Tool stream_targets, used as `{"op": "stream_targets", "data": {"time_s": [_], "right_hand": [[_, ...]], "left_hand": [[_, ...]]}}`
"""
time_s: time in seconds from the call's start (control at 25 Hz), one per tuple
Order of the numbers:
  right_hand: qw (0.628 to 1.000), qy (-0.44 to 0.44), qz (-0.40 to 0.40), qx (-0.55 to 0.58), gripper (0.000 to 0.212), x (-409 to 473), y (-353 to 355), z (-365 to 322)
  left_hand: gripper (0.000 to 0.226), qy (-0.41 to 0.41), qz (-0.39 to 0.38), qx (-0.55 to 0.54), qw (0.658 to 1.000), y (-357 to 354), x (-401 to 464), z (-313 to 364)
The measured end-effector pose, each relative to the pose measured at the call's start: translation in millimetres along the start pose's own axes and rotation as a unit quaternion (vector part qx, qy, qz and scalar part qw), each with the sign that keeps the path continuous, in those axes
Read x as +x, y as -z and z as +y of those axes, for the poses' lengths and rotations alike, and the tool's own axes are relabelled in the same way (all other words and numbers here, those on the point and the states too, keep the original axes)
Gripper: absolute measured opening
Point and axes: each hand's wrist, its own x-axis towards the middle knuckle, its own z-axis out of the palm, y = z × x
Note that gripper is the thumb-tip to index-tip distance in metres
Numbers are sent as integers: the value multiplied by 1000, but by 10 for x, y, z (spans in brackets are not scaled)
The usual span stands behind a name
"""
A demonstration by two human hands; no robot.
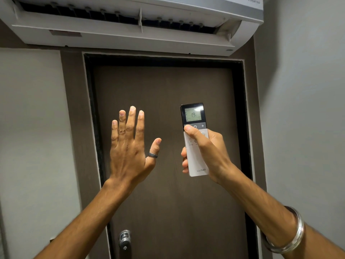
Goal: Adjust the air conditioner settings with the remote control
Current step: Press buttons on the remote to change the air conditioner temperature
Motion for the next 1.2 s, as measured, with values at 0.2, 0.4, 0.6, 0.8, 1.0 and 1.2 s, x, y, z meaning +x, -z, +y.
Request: {"op": "stream_targets", "data": {"time_s": [0.2, 0.4, 0.6, 0.8, 1.0, 1.2], "right_hand": [[1000, -5, -6, 9, 35, -28, 1, -10], [1000, -6, -7, 7, 36, -37, 4, -27], [1000, -7, 4, 6, 35, -37, 13, -46], [1000, -1, 5, 12, 35, -64, 37, -54], [1000, 1, 9, 9, 35, -73, 43, -73], [1000, 9, 9, -3, 35, -88, 52, -84]], "left_hand": [[82, 2, -2, 0, 1000, 21, -5, -16], [82, 2, -4, 2, 1000, 50, -5, -15], [82, 0, -3, 6, 1000, 62, -4, 1], [83, 0, -2, 6, 1000, 69, 0, 12], [82, -4, 1, 4, 1000, 78, 1, 20], [82, -3, 2, 4, 1000, 100, 5, 21]]}}
